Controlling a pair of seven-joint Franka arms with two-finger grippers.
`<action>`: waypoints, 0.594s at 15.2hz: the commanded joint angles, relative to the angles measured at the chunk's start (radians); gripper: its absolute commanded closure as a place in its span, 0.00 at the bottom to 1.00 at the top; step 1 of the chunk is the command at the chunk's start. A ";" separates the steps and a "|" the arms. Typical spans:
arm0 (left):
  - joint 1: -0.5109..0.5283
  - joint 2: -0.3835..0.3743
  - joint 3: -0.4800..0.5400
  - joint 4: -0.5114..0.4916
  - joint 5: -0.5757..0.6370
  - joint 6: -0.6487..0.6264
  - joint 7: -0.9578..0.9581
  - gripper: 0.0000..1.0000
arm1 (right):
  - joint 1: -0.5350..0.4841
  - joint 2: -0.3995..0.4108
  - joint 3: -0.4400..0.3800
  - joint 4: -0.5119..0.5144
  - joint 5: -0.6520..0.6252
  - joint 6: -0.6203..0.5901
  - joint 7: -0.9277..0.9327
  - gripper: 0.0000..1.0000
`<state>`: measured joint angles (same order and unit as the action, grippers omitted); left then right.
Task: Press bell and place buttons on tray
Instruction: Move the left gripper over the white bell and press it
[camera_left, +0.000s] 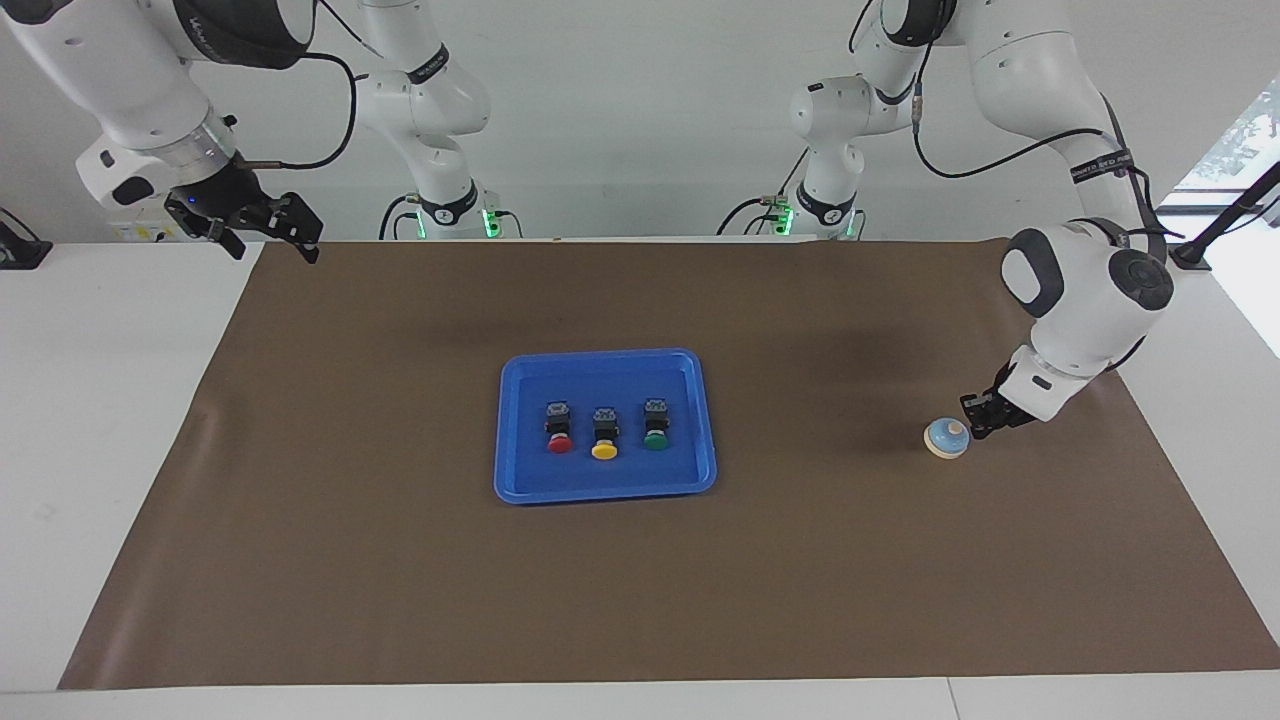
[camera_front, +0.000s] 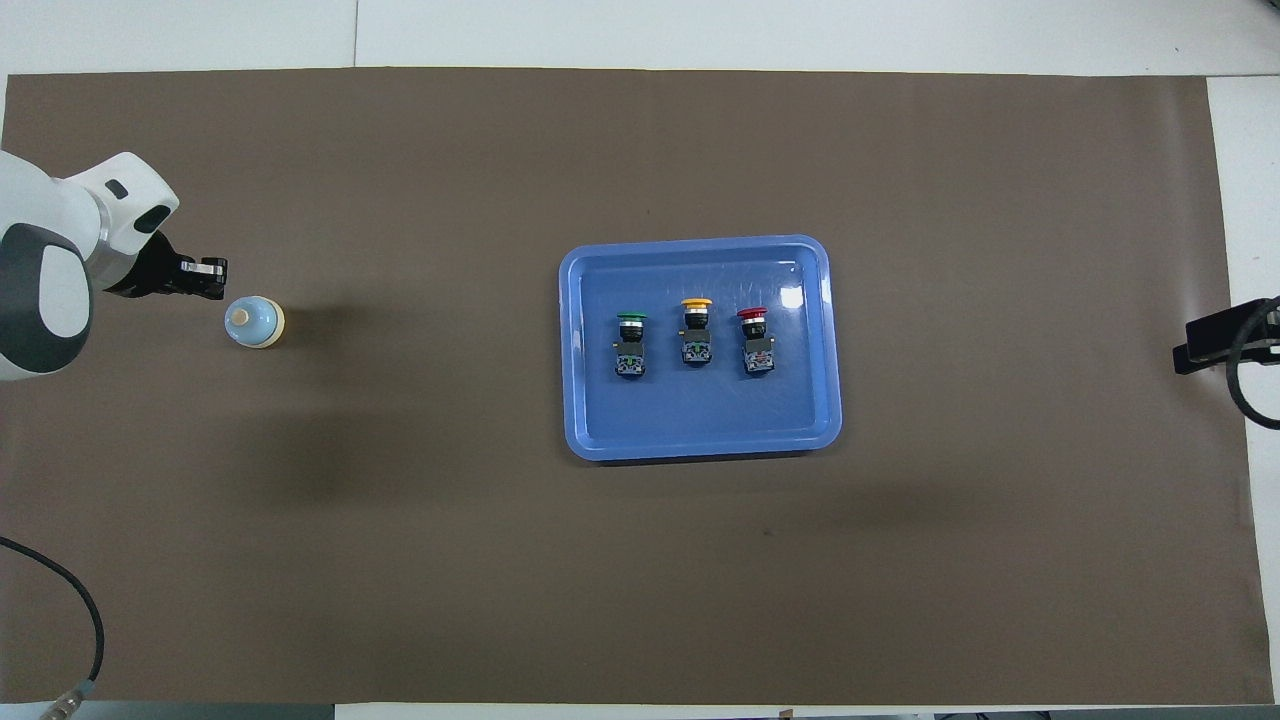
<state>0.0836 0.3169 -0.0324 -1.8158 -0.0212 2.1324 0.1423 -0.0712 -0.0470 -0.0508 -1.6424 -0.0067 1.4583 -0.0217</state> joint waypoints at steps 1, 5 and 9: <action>0.001 0.008 0.000 -0.016 0.012 0.035 -0.003 1.00 | 0.002 0.004 0.012 0.016 -0.006 0.013 0.011 0.00; -0.001 0.007 0.000 -0.054 0.012 0.078 -0.003 1.00 | 0.002 -0.001 0.012 0.006 -0.006 0.007 0.013 0.00; -0.007 -0.001 0.000 -0.120 0.010 0.122 -0.006 1.00 | 0.001 -0.002 0.012 0.001 -0.006 -0.001 0.012 0.00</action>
<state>0.0829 0.3292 -0.0351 -1.8846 -0.0212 2.2063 0.1423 -0.0676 -0.0467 -0.0421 -1.6388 -0.0067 1.4623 -0.0217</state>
